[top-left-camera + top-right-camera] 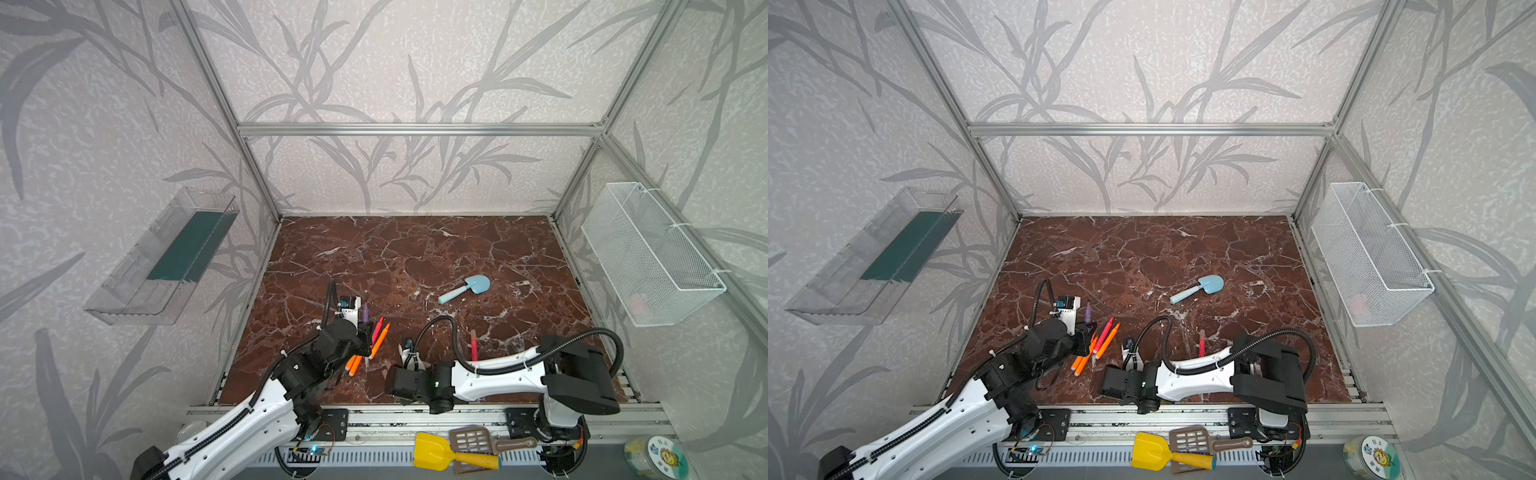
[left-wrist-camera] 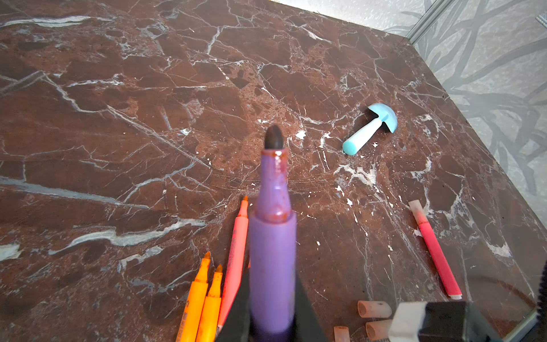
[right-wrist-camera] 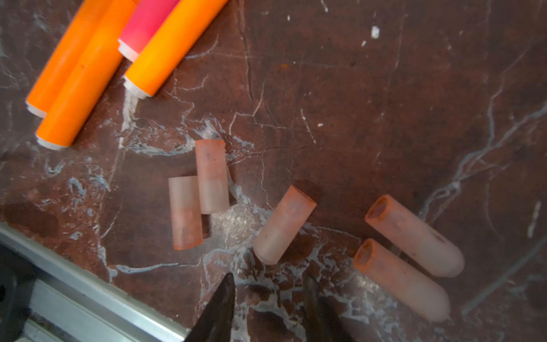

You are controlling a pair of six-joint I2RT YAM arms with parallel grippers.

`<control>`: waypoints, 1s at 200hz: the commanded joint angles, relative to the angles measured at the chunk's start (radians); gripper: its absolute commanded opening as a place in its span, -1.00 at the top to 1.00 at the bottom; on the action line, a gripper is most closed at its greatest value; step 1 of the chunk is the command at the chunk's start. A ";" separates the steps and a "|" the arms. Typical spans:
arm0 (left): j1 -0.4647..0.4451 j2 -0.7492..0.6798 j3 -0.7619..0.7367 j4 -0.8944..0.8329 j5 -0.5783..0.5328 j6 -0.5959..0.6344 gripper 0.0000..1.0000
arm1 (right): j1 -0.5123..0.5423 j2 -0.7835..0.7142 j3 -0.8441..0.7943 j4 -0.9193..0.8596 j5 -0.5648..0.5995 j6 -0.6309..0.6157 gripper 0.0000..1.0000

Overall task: Insert the pens into the pen caps
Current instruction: 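Move the right gripper down toward the pink caps near the robot, then grasp a pale pink cap upright with the right gripper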

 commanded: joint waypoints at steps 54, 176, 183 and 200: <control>0.005 -0.015 -0.007 -0.017 -0.029 -0.015 1.00 | -0.026 0.119 0.126 -0.144 0.074 -0.030 0.76; 0.008 -0.020 0.001 -0.028 -0.052 -0.012 1.00 | -0.201 0.169 0.138 -0.008 0.065 -0.091 0.84; 0.009 -0.019 0.003 -0.030 -0.055 -0.012 1.00 | -0.209 0.174 0.143 -0.006 0.066 -0.095 0.84; 0.008 -0.019 0.004 -0.034 -0.060 -0.012 1.00 | -0.230 0.183 0.151 0.004 0.063 -0.104 0.84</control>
